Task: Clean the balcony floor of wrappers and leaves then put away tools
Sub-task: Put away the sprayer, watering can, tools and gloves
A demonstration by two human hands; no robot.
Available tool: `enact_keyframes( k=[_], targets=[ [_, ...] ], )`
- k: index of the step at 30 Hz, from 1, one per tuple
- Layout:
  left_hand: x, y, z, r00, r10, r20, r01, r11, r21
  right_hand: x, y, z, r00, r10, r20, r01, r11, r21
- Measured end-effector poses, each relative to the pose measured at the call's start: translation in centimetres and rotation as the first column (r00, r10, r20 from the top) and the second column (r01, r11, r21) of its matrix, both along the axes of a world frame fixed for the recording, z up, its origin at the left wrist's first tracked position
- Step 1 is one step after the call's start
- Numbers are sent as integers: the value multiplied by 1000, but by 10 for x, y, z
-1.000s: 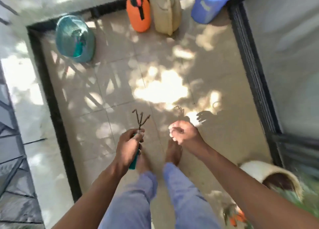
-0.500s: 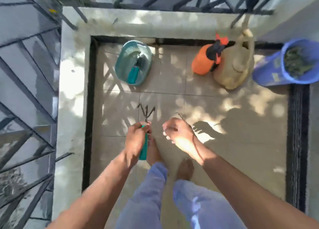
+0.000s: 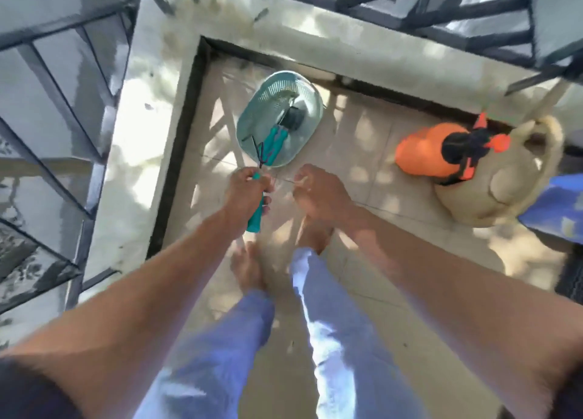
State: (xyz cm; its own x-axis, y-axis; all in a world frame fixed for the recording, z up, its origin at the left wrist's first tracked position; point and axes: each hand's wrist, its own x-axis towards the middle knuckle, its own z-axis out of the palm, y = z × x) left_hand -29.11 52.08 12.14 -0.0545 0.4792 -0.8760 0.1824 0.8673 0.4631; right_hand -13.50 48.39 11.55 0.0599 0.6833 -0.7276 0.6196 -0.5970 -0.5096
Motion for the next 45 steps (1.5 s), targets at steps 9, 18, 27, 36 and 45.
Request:
enact_keyframes(
  k=[9, 18, 27, 36, 45],
  targets=[
    [-7, 55, -118, 946, -198, -258, 214, 976, 36, 12, 76, -114, 899, 317, 301, -351, 934, 65],
    [-6, 96, -165, 728, -467, -502, 593, 796, 120, 30, 95, -184, 659, 457, 597, -635, 764, 116],
    [21, 134, -192, 594, -529, -606, 754, 628, 190, 33, 74, -206, 576, 437, 691, -656, 751, 71],
    [34, 125, -203, 575, -453, -681, 750, 625, 217, 15, 82, -203, 666, 305, 681, -573, 793, 206],
    [24, 122, -204, 643, -418, -642, 729, 591, 345, 15, 82, -206, 676, 284, 680, -564, 793, 229]
  ],
)
